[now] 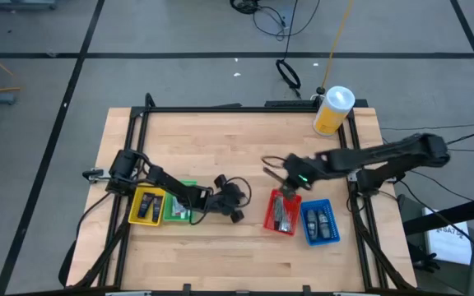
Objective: Pick & Place Travel size toiletries
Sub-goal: Put the black comb into the red bin, then return to Home Position
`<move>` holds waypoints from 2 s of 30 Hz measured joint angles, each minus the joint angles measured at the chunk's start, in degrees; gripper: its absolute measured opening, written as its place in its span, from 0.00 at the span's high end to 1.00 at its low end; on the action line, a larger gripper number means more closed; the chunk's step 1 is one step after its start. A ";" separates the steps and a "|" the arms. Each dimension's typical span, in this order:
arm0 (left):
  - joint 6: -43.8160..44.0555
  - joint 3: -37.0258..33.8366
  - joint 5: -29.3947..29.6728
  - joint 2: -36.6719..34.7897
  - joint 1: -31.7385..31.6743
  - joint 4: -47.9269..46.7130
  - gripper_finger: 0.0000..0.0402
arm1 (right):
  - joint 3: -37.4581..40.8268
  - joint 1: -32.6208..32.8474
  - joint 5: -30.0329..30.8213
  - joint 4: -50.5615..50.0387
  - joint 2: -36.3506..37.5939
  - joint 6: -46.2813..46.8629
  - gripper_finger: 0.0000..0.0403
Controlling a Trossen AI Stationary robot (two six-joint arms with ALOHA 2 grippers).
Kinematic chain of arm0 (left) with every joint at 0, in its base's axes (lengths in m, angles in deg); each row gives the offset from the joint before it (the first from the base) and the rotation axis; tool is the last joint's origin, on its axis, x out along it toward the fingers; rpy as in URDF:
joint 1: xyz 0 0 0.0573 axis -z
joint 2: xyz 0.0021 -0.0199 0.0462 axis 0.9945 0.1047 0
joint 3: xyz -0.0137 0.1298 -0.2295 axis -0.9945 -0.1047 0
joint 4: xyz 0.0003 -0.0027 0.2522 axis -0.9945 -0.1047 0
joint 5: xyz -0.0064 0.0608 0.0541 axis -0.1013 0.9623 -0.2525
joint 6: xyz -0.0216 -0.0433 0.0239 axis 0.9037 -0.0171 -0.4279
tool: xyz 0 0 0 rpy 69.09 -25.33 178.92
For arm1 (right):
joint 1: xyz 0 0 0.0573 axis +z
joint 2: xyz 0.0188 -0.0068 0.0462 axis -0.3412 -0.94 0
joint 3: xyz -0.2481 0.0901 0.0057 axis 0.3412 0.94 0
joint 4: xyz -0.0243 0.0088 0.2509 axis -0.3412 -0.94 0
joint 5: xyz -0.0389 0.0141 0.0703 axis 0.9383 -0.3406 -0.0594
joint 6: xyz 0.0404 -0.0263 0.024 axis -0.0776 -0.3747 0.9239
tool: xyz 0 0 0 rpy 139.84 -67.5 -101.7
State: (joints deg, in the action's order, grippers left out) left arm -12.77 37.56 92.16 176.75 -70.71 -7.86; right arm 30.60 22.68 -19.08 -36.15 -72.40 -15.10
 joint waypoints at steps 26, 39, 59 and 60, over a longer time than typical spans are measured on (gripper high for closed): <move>-1.68 0.11 10.54 -0.11 3.46 -2.66 0.99 | 0.03 22.12 6.87 4.30 -6.81 68.20 0.91; -1.47 0.13 10.57 -0.17 3.80 -2.94 0.98 | 0.04 25.80 5.53 4.03 -7.83 70.25 0.77; -1.77 3.82 -10.33 8.69 1.38 23.57 0.99 | 0.04 28.98 5.75 6.17 1.02 29.45 0.76; -1.43 5.40 -11.75 9.80 1.07 23.57 1.00 | 0.04 29.62 5.73 6.13 1.00 29.16 0.77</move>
State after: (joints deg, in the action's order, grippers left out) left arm -14.19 42.96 80.42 186.54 -69.64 15.71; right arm 30.64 52.30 -13.35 -30.02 -71.40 14.06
